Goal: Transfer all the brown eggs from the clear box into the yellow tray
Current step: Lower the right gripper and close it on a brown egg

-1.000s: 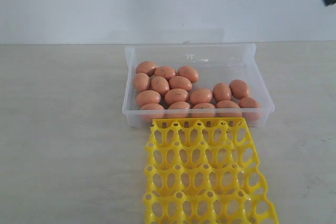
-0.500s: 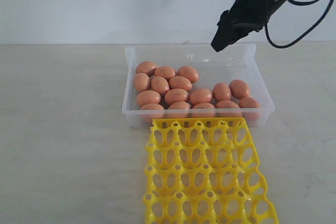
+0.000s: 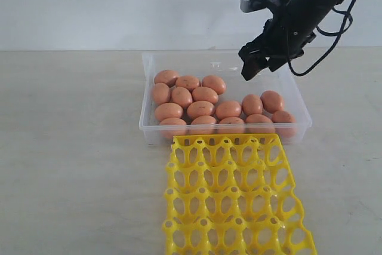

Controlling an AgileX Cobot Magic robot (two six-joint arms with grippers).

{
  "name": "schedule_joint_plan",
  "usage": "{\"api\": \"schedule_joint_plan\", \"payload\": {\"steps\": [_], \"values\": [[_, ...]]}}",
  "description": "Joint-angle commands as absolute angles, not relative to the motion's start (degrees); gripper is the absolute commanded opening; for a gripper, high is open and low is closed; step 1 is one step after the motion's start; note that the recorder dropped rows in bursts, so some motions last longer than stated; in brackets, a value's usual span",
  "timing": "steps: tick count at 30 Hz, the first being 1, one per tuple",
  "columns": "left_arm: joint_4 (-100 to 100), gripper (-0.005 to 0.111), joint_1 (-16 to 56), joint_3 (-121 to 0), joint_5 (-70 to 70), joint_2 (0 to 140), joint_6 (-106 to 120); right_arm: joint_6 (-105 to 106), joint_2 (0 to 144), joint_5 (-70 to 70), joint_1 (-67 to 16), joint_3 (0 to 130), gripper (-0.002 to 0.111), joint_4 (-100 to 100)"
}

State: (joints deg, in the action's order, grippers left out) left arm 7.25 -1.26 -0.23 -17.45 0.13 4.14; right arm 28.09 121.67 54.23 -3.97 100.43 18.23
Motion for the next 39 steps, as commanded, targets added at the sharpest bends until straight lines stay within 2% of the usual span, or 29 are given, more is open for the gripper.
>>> {"api": "schedule_joint_plan", "payload": {"steps": [1, 4, 7, 12, 14, 22, 39], "values": [[7.03, 0.004, -1.06, 0.0, -16.71, 0.0, 4.38, 24.13, 120.53, 65.22, -3.97, 100.66, 0.061, 17.11], [7.03, 0.004, -1.06, 0.0, -16.71, 0.0, 4.38, 20.29, 120.53, 69.43, -3.97, 100.66, 0.061, 17.23], [7.03, 0.004, -1.06, 0.0, -16.71, 0.0, 4.38, 17.31, 120.53, 63.69, -3.97, 100.66, 0.06, 17.45], [7.03, 0.004, -1.06, 0.0, -16.71, 0.0, 4.38, 17.26, 120.64, 60.15, -4.83, 100.66, 0.043, 18.16], [7.03, 0.004, -1.06, 0.0, -16.71, 0.0, 4.38, 18.43, 120.64, 59.04, -5.89, 100.66, 0.04, 18.26], [7.03, 0.004, -1.06, 0.0, -16.71, 0.0, 4.38, 20.57, 120.75, 54.31, -9.78, 100.66, 0.043, 11.52], [7.03, 0.004, -1.06, 0.0, -16.71, 0.0, 4.38, 13.98, 131.04, 54.38, -9.78, 100.66, 0.043, 6.71]]}}
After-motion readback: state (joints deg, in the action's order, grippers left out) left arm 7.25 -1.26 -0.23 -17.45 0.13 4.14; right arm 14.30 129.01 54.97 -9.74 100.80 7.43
